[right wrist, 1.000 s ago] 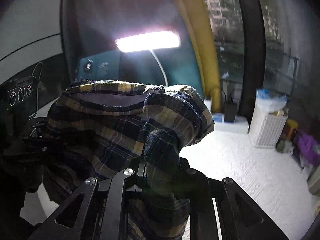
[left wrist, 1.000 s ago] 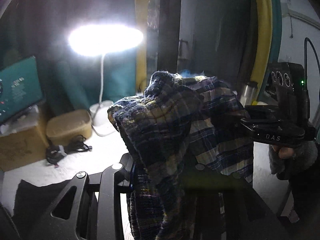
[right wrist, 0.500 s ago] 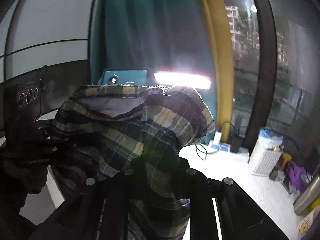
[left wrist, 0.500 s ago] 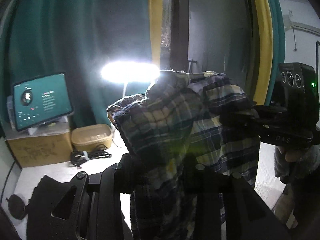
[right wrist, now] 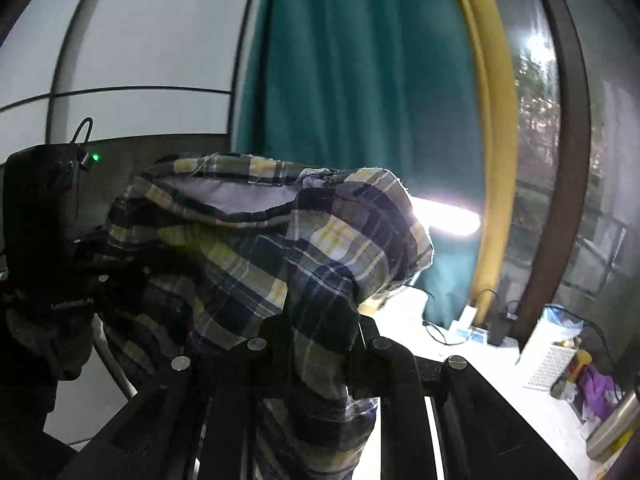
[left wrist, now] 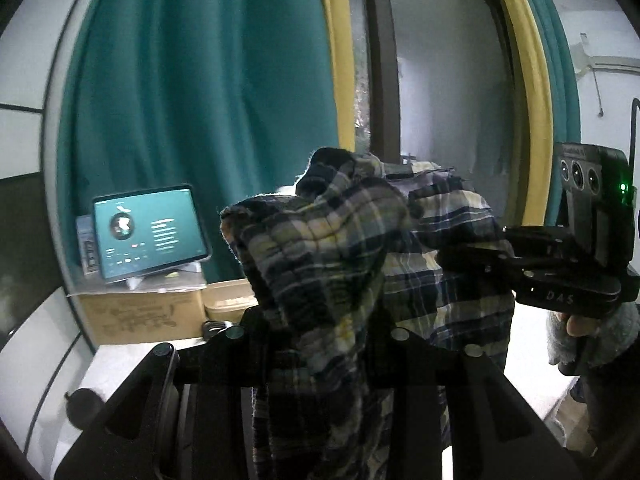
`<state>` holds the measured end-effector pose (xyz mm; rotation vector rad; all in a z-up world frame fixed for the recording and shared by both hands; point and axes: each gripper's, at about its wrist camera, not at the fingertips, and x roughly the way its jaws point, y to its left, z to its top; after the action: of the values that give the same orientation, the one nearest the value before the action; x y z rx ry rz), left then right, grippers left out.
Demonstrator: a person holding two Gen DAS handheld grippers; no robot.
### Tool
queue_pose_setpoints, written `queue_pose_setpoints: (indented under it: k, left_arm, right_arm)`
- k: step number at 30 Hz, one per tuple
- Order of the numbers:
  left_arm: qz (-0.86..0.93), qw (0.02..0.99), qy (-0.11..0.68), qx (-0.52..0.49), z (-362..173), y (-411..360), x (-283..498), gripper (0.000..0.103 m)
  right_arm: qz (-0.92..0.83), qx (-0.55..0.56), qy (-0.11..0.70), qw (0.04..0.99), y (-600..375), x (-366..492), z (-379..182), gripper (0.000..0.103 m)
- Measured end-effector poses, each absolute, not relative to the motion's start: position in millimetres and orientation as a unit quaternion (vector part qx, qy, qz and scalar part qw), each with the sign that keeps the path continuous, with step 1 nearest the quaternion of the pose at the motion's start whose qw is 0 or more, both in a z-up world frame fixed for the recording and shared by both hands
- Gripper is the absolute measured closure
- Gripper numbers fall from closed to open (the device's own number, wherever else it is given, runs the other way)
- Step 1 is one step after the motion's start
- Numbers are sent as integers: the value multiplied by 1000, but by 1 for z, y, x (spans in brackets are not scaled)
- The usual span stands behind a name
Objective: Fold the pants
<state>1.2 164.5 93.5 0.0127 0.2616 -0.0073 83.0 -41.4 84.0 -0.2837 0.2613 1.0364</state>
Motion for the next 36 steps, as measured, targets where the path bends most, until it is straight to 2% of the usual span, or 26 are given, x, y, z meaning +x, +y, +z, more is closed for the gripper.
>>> queue_pose_setpoints:
  k: [19,36]
  left_arm:
    - [48,989,138,3,80,213,-59,71]
    - [41,970,238,-35,24,247,12,71]
  right_arm:
    - [548,-131,156,811,31,73,44,85]
    - [527,-125,251,802,79,136,-26,85]
